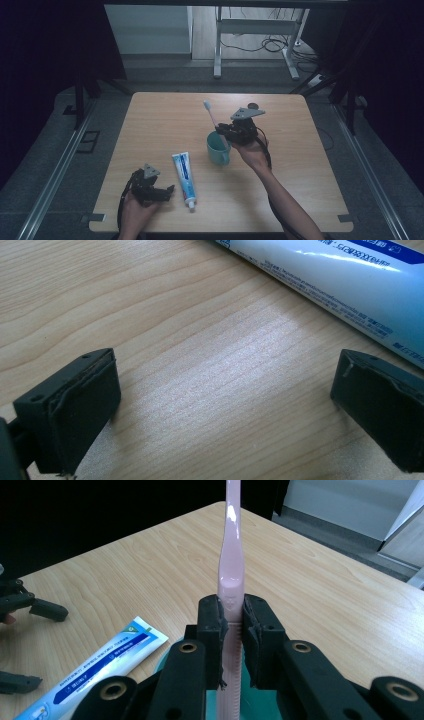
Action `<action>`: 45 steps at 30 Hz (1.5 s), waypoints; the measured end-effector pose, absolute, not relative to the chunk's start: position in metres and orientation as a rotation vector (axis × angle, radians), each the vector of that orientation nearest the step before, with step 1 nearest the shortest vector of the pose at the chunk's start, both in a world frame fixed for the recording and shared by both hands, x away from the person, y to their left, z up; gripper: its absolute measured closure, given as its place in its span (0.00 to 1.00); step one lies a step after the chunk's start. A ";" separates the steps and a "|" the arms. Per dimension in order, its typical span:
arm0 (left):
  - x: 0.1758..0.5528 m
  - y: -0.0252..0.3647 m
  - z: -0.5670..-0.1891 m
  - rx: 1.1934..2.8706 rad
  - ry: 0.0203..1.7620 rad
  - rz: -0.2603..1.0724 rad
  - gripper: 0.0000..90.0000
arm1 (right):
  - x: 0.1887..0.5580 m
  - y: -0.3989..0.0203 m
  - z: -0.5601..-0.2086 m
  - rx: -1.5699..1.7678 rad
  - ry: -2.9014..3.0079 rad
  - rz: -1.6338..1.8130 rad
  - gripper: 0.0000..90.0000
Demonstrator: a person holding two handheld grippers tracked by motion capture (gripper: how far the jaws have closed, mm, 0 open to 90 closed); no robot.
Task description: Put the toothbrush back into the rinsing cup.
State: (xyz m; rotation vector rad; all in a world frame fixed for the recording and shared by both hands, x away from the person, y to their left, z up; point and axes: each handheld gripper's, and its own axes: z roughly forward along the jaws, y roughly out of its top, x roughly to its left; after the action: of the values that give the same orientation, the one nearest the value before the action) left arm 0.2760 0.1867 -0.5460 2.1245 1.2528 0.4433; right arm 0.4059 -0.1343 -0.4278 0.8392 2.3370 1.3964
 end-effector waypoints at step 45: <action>0.276 0.186 -0.546 2.120 1.260 0.441 0.00 | 0.413 -0.128 -0.480 0.921 2.432 1.320 0.86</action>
State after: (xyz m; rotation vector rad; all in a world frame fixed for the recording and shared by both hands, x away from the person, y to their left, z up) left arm 0.2757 0.1863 -0.5460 2.1200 1.2596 0.4411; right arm 0.4127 -0.1279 -0.4803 0.9206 2.4324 1.3201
